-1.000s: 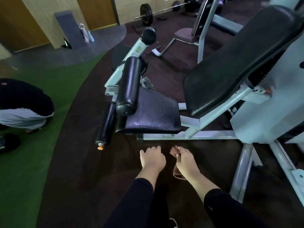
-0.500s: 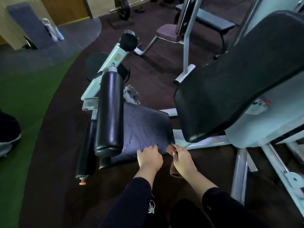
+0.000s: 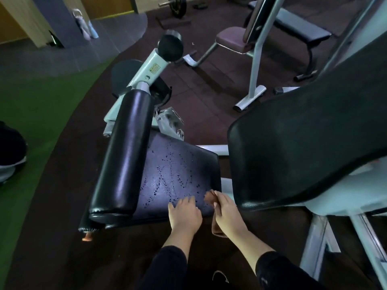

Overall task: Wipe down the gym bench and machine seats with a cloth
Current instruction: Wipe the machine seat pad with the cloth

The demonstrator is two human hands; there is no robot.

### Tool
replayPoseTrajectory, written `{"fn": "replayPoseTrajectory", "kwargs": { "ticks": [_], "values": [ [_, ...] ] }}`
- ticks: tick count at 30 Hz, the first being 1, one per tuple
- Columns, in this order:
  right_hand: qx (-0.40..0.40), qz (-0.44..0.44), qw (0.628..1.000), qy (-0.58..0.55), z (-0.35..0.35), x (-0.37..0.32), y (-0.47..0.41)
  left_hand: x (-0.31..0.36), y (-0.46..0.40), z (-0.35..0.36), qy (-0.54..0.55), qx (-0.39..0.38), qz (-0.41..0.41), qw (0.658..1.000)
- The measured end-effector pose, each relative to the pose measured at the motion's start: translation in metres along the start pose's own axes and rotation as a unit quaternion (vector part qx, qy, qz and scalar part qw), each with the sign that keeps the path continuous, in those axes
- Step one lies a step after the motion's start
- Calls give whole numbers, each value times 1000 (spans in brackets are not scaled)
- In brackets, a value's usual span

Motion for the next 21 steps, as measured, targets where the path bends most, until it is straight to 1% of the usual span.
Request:
{"fn": "replayPoseTrajectory", "kwargs": {
  "ticks": [5,12,14,17,21],
  "values": [
    [36,4,999,-16,39,32,-24,-6,-42,29,-15,19,13,1000],
    [83,-28,995,-36,106,74,-59,-28,-100,93,-47,17,41,998],
    [110,-22,993,-46,127,86,-72,-36,-117,112,-69,23,57,996],
    [172,-28,982,-70,155,103,-90,-45,-147,136,-92,46,90,991],
    [202,-72,975,-53,185,122,-110,-50,-181,156,-129,84,122,980]
  ]
}}
Point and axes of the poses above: each hand's wrist, its own y-axis away from the middle knuckle, its own z-axis out of the palm, x = y × z, the point moved 7 cm from there along -y, towards the middle knuckle, and after that the axes turned 14 degrees about y, right-handed, at the moved point
